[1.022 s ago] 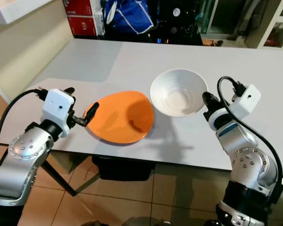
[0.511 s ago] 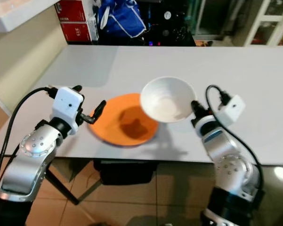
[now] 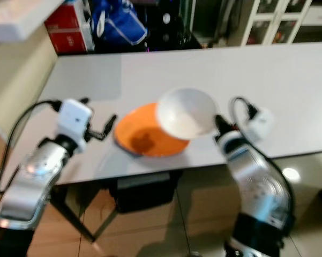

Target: Setting the table

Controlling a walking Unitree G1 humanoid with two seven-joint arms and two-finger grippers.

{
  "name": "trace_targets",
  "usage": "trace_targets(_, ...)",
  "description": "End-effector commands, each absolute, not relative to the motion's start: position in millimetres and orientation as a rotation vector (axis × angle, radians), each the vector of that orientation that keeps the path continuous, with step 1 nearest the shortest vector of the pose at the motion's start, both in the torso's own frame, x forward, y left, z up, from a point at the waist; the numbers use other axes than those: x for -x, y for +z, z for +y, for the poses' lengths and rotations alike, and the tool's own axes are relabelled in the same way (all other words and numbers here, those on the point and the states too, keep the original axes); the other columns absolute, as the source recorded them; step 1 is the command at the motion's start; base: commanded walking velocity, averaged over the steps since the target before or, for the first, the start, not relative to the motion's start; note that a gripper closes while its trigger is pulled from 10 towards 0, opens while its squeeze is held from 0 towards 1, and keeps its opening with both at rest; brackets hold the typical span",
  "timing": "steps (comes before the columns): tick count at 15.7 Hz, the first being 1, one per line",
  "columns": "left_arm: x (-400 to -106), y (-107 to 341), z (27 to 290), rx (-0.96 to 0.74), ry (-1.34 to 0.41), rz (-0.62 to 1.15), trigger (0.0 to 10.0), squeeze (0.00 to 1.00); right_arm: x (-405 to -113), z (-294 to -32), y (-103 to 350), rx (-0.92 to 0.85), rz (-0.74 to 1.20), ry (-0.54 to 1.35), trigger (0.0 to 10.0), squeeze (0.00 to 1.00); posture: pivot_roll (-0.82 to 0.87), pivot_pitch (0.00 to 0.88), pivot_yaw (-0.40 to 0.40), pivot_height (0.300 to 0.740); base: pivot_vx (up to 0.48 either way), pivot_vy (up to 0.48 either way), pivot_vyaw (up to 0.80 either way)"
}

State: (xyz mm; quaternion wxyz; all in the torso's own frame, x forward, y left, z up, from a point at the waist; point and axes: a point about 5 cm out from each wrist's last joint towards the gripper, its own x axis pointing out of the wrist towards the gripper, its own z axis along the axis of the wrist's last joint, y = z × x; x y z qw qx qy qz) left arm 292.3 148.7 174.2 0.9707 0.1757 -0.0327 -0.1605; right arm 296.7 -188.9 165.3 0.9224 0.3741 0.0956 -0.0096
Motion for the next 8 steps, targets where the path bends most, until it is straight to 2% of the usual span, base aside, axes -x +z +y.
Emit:
trace_targets(1,-291.1,173.9,146.4,-0.356,-0.306,-0.073,10.0,0.0,-300.9,-194.2,180.2,-0.76,0.134,0.001,10.0,0.0,-0.06,0.0,0.033,0.74,0.0,0.0,0.0)
trace_targets(3,-292.0,175.0,147.2,-0.37,-0.286,-0.081,10.0,0.0,-302.4,-194.3,181.2,-0.762,0.132,0.002,10.0,0.0,-0.06,0.0,0.033,0.74,0.0,0.0,0.0)
trace_targets(6,-298.8,175.4,151.5,-0.307,-0.19,-0.063,10.0,0.0,-305.2,-193.2,182.1,-0.753,0.129,0.01,10.0,0.0,-0.06,0.0,0.032,0.74,0.0,-0.445,0.0)
trace_targets(8,-300.1,178.1,152.5,-0.27,-0.155,-0.072,10.0,0.0,-306.6,-193.1,182.6,-0.738,0.136,0.015,10.0,0.0,-0.06,0.0,0.031,0.74,0.0,0.0,0.0)
